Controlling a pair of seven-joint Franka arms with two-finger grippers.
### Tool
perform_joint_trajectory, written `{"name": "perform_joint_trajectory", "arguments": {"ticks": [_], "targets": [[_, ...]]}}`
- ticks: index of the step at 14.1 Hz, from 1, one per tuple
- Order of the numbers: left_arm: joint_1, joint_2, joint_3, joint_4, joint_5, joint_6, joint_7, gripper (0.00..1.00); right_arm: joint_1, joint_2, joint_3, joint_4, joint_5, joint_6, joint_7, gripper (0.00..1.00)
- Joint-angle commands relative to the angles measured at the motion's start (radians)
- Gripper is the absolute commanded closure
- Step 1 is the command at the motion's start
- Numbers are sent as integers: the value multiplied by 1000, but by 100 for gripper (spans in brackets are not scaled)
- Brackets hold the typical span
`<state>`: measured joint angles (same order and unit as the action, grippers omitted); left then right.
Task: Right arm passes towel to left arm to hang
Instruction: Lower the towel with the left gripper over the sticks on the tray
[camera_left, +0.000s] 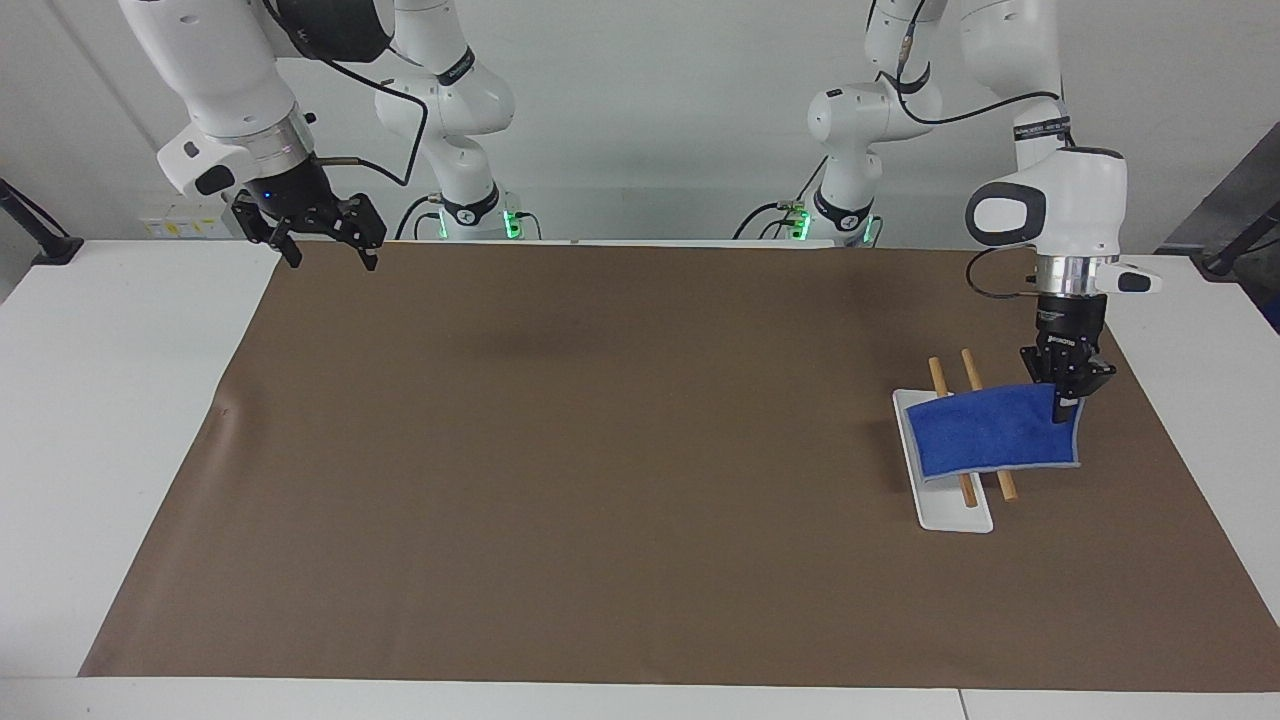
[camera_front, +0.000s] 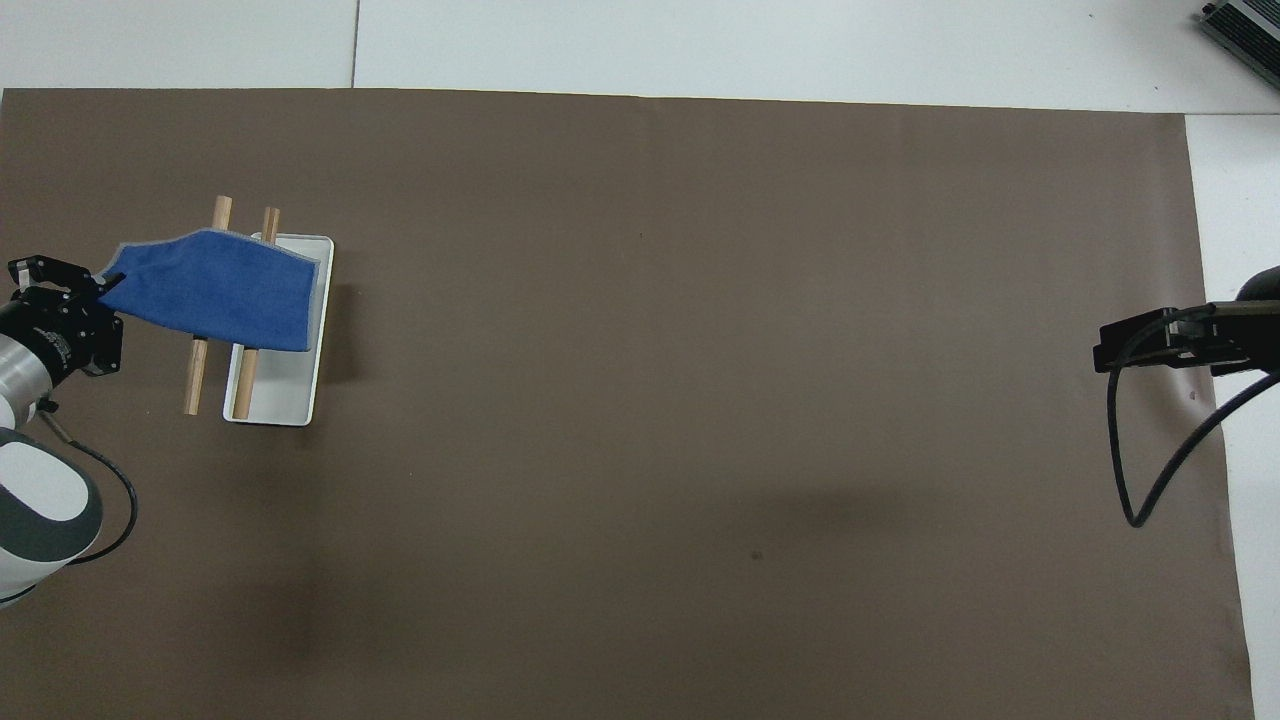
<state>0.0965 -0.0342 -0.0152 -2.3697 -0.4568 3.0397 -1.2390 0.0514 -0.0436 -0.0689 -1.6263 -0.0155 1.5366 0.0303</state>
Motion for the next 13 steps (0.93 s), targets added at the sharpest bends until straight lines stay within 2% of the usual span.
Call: {"name": "perform_joint_trajectory", "arguments": {"ticks": [1,2,3,7,8,10,13], "targets": [[-6,-30,-3,-34,10,8,-62,73,10,-21,-2,-26,9,-1,11,0],[-6,-30,-5,-34,12,7,-62,57,10,-21,0,-26,9,-1,10,0],[-6,-30,-3,-32,12,-5,-62,35,10,-21,0,-26,9,-1,11,0],[3,-30,-2,-20,10,-58,-63,3,4,-22,-2,-26,9,-3,11,0],[3,-30,-2,-20,10,-58,-68,0,4,-21,-2,-24,9,-3,11,0],[6,-32,0,-10,10,-68,-66,0,4,-22,-2,-26,9,-1,13,0],[11,-61,4,20,10,-166,-66,0,2,-21,-2,-26,9,0,13,0]]}}
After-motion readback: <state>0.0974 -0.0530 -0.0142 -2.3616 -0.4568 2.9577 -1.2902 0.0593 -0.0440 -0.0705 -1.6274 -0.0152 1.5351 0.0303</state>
